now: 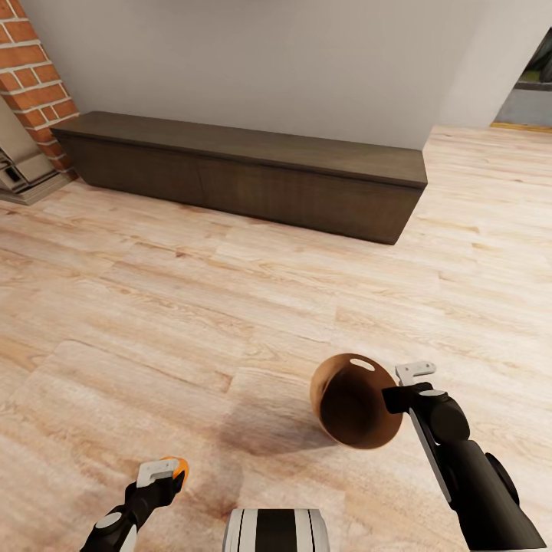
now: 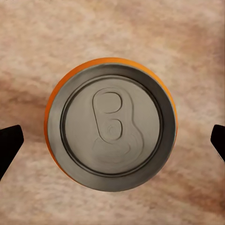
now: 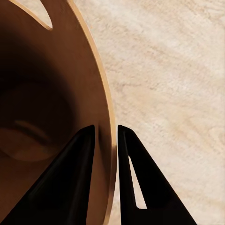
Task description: Put the three can of soda from the living room inside the tash can in the kitchen.
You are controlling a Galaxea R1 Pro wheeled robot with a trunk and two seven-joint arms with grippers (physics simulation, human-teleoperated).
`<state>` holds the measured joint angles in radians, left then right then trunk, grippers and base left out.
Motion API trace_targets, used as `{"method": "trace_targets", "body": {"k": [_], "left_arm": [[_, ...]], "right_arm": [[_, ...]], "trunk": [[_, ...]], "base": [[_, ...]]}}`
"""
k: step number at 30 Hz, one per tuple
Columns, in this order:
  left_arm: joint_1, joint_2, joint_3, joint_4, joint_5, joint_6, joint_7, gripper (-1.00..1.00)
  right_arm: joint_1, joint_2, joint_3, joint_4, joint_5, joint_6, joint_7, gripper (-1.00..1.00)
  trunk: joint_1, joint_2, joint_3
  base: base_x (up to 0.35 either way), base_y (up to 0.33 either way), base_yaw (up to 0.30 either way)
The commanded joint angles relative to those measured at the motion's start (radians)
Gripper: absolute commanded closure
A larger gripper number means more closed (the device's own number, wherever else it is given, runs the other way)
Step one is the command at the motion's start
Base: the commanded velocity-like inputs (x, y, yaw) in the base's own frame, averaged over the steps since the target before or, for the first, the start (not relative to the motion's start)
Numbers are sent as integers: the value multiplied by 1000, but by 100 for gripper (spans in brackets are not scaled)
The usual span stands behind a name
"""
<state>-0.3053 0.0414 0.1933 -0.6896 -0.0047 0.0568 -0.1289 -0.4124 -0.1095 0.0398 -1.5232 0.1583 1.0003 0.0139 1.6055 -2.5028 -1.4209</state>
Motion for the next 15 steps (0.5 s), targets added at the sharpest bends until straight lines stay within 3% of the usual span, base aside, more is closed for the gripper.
{"method": "trace_targets", "body": {"k": [1, 15], "left_arm": [[0, 0, 0, 0, 0, 0, 0, -100], [0, 0, 0, 0, 0, 0, 0, -100]], "right_arm": [[0, 0, 0, 0, -8, 0, 4, 100], [0, 0, 0, 0, -8, 0, 4, 100]], "trunk": [[0, 0, 0], [0, 0, 0]], "base": [[8, 0, 0], [28, 0, 0]]}}
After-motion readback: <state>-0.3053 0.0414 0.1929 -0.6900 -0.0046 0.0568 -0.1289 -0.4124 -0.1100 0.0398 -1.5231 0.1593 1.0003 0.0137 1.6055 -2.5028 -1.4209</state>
